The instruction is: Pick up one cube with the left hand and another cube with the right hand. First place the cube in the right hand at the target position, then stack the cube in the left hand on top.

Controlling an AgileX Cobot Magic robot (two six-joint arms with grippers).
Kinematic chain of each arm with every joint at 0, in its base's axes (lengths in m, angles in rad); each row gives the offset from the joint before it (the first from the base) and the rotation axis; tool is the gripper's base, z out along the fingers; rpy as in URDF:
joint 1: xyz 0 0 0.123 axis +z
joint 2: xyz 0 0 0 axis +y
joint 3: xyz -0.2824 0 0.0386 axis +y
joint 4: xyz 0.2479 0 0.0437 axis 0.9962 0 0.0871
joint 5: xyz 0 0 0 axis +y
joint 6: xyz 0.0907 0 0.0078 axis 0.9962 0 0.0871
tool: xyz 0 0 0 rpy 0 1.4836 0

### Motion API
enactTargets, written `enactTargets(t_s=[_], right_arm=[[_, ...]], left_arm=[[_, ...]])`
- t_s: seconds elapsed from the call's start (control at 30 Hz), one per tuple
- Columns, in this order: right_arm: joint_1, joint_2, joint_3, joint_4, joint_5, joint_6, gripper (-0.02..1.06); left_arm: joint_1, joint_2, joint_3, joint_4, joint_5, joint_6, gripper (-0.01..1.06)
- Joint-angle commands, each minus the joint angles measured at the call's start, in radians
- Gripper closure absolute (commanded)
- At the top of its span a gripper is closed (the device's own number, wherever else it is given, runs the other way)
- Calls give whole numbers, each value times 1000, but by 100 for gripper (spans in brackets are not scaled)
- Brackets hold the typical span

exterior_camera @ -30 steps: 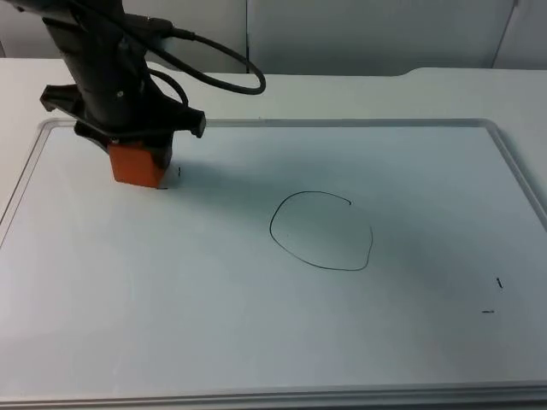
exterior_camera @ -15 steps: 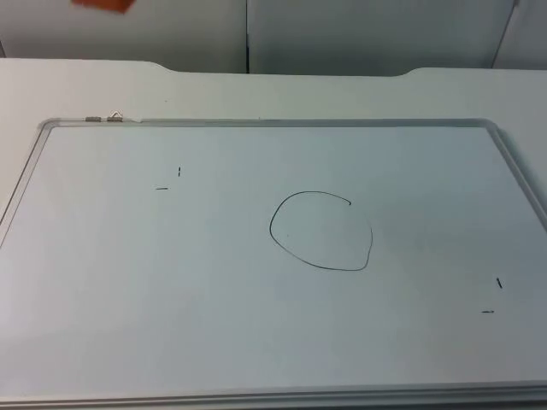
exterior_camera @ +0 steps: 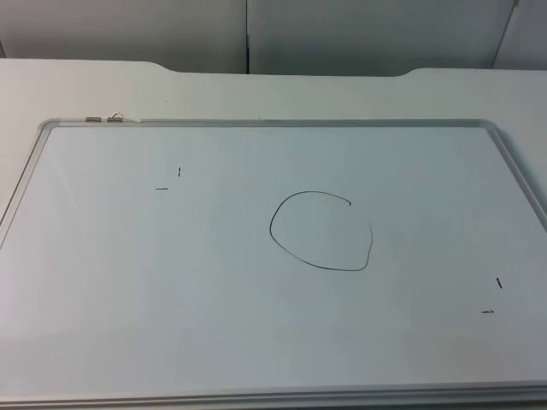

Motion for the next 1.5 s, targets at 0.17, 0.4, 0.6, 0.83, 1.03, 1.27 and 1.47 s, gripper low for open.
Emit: enactTargets(t_s=[0.17,0.4,0.6,0.83,1.03,1.27,1.47], right_arm=[[4,3,2,5,1,-2,105],[4,5,2,5,9,-6,105],[4,5,2,5,20,-6,105],[4,17,2,5,47,-18,105],[4,80,2,6,70,-33,105],[4,206,2,38,66,-50,105],[4,339,2,146,45,-136,105]], left_arm=[[-9,-255,315,7,-108,-72,104],[-9,-470,578,20,-153,-135,104],[-9,-598,733,46,-155,-161,104],[-9,-670,828,95,-166,-161,104],[-9,-677,868,95,-219,-161,104],[-9,-677,883,86,-244,-161,104],[-9,-677,883,77,-244,-161,104]])
